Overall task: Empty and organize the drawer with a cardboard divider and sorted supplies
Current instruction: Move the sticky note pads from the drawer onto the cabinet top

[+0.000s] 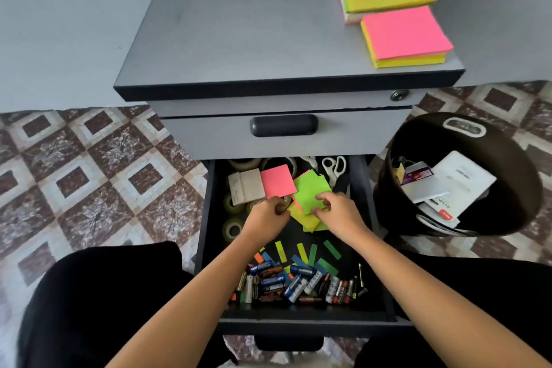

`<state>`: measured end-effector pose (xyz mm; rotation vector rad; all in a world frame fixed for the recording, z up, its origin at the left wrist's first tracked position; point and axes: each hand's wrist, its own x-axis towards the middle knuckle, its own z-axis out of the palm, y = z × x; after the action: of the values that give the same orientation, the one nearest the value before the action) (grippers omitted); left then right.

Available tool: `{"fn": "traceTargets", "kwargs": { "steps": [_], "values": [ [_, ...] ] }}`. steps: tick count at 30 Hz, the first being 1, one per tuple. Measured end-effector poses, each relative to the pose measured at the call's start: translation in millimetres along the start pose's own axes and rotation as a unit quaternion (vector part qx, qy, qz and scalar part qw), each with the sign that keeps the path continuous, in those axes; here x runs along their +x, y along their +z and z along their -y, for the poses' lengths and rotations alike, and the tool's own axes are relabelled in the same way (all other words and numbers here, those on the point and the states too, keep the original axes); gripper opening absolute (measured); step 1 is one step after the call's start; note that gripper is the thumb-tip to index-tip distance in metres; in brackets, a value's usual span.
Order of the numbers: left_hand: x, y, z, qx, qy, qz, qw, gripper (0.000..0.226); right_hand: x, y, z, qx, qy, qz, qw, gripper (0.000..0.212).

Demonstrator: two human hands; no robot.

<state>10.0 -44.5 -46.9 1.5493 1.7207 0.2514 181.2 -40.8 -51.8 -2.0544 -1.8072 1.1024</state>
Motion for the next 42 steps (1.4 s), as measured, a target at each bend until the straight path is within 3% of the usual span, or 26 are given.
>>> {"fn": "traceTargets", "kwargs": {
  "steps": [5, 10, 15, 18, 21, 25, 28, 31, 33, 34, 39, 42],
  "values": [
    [18, 6, 6, 0.016, -0.006, 0.009, 1.0, 0.024, 26, 11, 8, -0.092, 0.045, -0.047, 0.994, 0.063],
    [28, 8, 7, 0.04, 0.0, 0.022, 0.999, 0.027, 40, 16, 15, -0.109, 0.113, -0.036, 0.987, 0.082],
    [38, 11, -1, 0.06, 0.022, 0.008, 0.998, 0.027, 37, 13, 11, -0.116, 0.119, -0.098, 0.981, 0.061],
    [48, 16, -10, 0.091, 0.05, 0.005, 0.995, 0.033, 31, 4, 8, -0.04, 0.119, -0.114, 0.986, 0.037],
    [58, 22, -23, 0.093, 0.064, 0.005, 0.994, 0.037, 22, -2, 2, 0.044, 0.105, -0.108, 0.988, 0.028],
    [60, 29, -38, -0.003, -0.004, 0.007, 1.0, 0.037, 8, -5, -6, 0.154, 0.105, -0.13, 0.974, 0.03],
    [57, 36, -39, -0.138, -0.122, 0.03, 0.982, 0.032, 0, -5, -9, 0.218, 0.111, -0.131, 0.961, 0.032],
    [51, 37, -38, -0.396, -0.23, 0.041, 0.888, 0.009, -6, -1, -12, 0.252, 0.109, -0.117, 0.954, 0.037],
    [45, 34, -35, -0.501, -0.249, 0.035, 0.828, 0.017, -8, 1, -13, 0.254, 0.115, -0.108, 0.954, 0.038],
    [40, 32, -34, -0.524, -0.237, 0.036, 0.817, 0.02, -10, 3, -14, 0.254, 0.122, -0.104, 0.954, 0.039],
    [18, 28, -26, -0.503, -0.168, 0.076, 0.844, 0.029, -13, 11, -9, 0.248, 0.111, -0.086, 0.959, 0.029],
    [10, 31, -17, -0.466, -0.16, 0.088, 0.866, 0.02, -13, 20, 1, 0.228, 0.102, -0.076, 0.965, 0.034]
  ]
}}
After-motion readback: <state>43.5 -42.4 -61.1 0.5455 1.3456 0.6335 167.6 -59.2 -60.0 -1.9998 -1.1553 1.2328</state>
